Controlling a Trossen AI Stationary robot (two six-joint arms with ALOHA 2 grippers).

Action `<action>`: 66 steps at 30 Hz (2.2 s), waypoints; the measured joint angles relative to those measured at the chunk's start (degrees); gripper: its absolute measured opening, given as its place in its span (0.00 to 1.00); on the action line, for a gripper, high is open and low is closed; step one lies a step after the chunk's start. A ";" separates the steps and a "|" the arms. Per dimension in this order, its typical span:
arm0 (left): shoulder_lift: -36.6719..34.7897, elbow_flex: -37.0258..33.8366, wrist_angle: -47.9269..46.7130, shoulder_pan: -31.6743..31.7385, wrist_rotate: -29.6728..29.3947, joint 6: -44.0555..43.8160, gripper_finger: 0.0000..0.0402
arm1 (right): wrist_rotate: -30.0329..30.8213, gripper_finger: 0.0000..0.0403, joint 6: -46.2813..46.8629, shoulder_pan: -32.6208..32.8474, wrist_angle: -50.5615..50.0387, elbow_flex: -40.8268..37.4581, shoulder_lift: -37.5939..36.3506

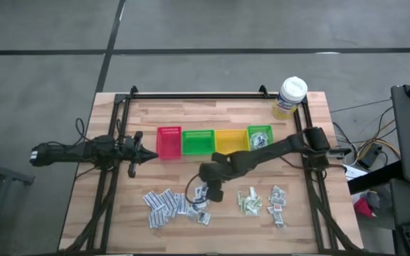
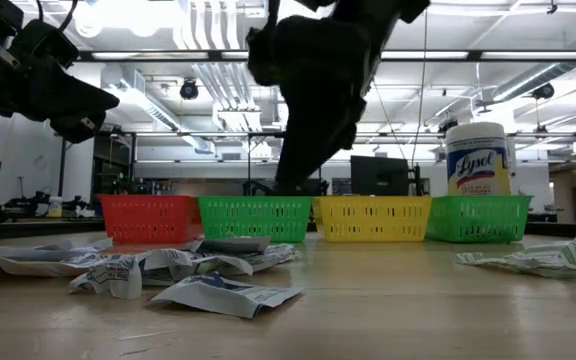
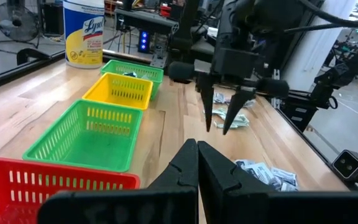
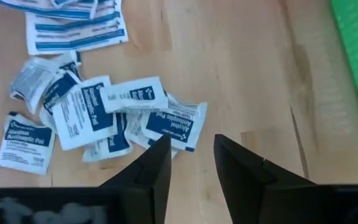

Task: Pick & Place First Aid Supplies
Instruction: Put the blue alcohol pad into the right green bin

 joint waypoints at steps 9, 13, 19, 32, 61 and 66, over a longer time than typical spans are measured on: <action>0.12 0.00 0.00 -0.01 0.00 0.11 0.00 | 0.53 0.40 -2.84 -0.31 -11.09 10.12 8.93; 0.14 0.00 0.00 0.00 0.00 0.13 0.00 | 0.71 0.41 -3.02 -0.96 -12.76 12.93 11.60; 0.16 0.00 0.00 -0.01 0.00 0.16 0.00 | 0.72 0.42 -2.95 -1.81 -14.39 15.26 13.12; 0.16 0.00 0.00 0.00 0.00 0.17 0.00 | 0.55 0.38 0.20 -1.79 -14.52 14.47 13.26; 0.16 0.00 -0.02 0.00 0.00 0.15 0.00 | 2.11 0.32 3.72 -1.87 -20.39 12.23 12.88; 0.16 0.00 0.00 -0.02 0.00 0.15 0.00 | 1.87 0.32 4.29 -1.87 -21.25 12.21 11.88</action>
